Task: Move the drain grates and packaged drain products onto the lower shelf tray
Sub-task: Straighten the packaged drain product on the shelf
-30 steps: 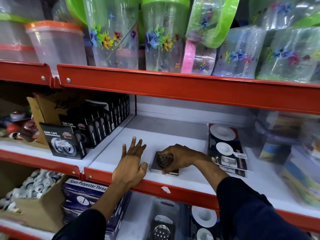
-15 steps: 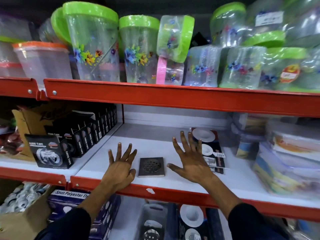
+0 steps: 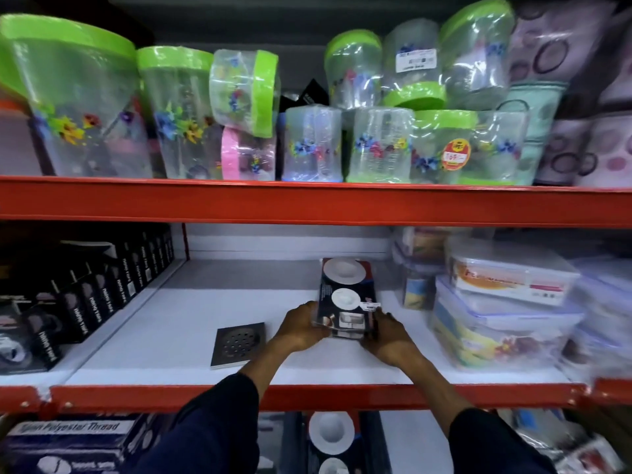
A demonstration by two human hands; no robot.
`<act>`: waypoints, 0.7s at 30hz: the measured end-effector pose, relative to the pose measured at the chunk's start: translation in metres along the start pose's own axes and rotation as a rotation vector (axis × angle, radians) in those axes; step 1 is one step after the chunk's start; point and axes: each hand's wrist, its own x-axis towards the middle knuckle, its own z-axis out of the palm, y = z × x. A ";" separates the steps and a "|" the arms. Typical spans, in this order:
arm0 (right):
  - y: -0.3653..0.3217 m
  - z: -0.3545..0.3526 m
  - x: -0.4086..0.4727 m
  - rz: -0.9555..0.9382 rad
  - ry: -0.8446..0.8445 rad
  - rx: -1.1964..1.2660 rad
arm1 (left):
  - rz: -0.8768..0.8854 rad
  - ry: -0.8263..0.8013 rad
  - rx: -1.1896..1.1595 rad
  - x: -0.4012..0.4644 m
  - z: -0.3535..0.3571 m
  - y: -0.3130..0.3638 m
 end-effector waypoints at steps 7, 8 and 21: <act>0.014 0.000 -0.012 -0.052 0.102 -0.059 | -0.002 0.094 -0.031 0.004 0.017 -0.003; 0.017 0.000 -0.015 -0.066 0.123 -0.063 | -0.009 0.090 -0.039 0.000 0.018 -0.001; 0.013 -0.016 -0.062 0.020 0.099 -0.111 | 0.227 0.078 0.209 -0.068 0.011 0.008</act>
